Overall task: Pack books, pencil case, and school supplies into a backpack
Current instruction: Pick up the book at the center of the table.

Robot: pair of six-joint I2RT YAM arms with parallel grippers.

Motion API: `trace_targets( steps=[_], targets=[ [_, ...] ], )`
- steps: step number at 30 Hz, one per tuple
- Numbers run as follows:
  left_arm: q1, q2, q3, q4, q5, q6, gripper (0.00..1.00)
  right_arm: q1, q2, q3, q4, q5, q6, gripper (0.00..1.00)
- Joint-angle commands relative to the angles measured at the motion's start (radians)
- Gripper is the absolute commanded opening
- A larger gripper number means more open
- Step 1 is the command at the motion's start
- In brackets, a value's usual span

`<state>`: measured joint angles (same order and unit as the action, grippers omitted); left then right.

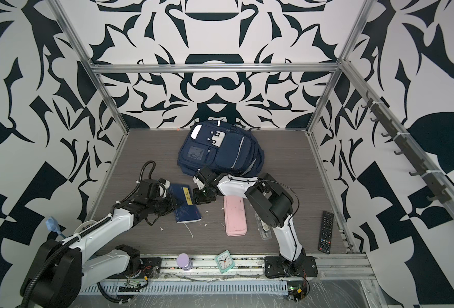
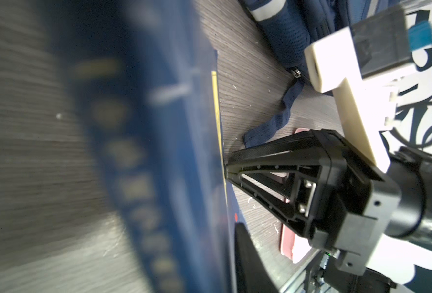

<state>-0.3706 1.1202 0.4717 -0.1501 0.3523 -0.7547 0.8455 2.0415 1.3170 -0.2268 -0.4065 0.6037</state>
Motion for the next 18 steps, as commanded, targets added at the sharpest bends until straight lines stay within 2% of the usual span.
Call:
trace_targets(
  steps=[1, 6, 9, 16, 18],
  targets=[
    [0.012, 0.007, 0.040, -0.013, 0.024, 0.011, 0.10, 0.015, -0.034, -0.032, -0.044, 0.012, -0.001, 0.32],
    [0.066, -0.001, 0.069, -0.010, 0.093, 0.016, 0.07, -0.009, -0.119, -0.054, -0.041, 0.002, -0.002, 0.38],
    [0.112, -0.005, 0.087, 0.019, 0.172, 0.013, 0.08, -0.055, -0.195, -0.087, -0.017, -0.022, 0.003, 0.41],
    [0.150, 0.023, 0.149, 0.128, 0.368, 0.004, 0.11, -0.213, -0.383, -0.246, 0.204, -0.159, 0.121, 0.53],
    [0.150, 0.043, 0.155, 0.197, 0.430, -0.021, 0.12, -0.253, -0.418, -0.296, 0.299, -0.198, 0.181, 0.61]
  ],
)
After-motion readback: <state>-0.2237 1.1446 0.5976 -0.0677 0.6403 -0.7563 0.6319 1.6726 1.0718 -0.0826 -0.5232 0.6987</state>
